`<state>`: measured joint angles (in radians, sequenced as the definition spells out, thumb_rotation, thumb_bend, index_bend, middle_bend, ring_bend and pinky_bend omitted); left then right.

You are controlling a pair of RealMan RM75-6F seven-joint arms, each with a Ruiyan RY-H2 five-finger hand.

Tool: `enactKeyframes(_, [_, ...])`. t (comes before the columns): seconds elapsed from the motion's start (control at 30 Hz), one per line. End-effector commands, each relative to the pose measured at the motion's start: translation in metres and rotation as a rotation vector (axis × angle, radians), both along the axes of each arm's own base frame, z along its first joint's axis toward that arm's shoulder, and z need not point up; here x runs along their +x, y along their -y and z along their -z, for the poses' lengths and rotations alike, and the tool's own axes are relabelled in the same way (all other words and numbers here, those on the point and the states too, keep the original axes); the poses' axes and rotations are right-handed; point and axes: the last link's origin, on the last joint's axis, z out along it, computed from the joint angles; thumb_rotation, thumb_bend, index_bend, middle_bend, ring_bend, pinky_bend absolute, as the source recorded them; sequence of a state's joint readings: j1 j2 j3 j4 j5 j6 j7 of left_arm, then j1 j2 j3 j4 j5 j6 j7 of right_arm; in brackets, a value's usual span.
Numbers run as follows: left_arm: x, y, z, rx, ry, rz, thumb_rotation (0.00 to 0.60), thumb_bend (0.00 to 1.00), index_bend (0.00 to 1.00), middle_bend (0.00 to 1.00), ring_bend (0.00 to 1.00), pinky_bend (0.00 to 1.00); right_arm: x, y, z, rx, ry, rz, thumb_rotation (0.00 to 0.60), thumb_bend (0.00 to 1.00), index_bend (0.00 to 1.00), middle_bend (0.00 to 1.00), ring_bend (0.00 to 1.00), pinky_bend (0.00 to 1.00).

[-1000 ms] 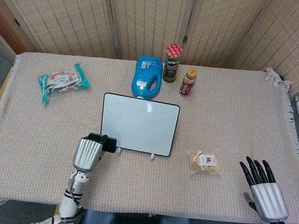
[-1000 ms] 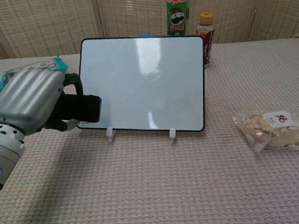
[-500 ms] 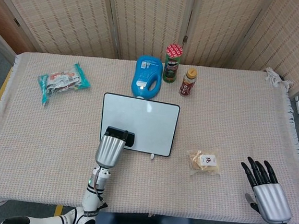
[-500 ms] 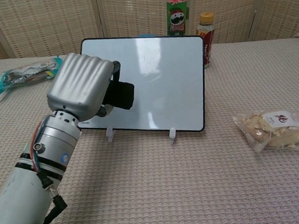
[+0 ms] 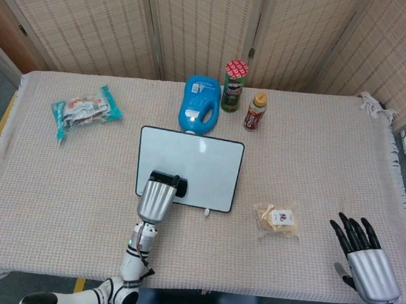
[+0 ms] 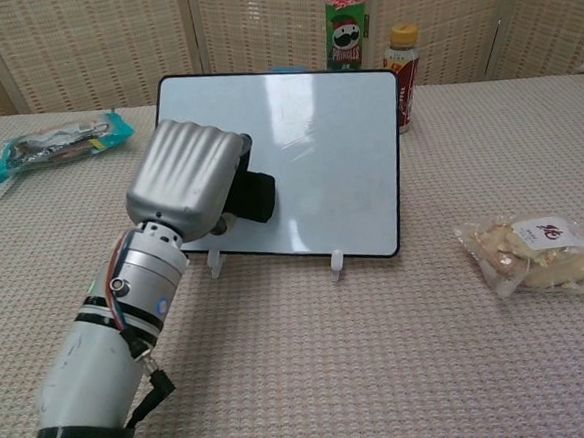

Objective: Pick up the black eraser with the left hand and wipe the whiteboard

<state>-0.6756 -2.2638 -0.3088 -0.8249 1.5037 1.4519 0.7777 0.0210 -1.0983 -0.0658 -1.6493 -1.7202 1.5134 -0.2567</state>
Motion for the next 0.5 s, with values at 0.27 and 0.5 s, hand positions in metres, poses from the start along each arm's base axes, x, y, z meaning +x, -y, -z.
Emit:
enactKeyframes(0.27, [-0.0002,-0.0010,0.0058,-0.023,-0.016,0.008,0.600,0.50,0.67,1.00,0.96,0.89,-0.0005,0.0003,-0.0011,0.003,0.002,0.002,0.600,0.29,0.00,0.00,0.09,0.00])
enactKeyframes(0.5, [0.0001,0.0007,0.0092,-0.038,-0.027,0.012,0.600,0.50,0.57,1.00,0.96,0.89,-0.0003,-0.0010,-0.0024,-0.001,0.006,-0.003,0.600,0.29,0.00,0.00,0.09,0.00])
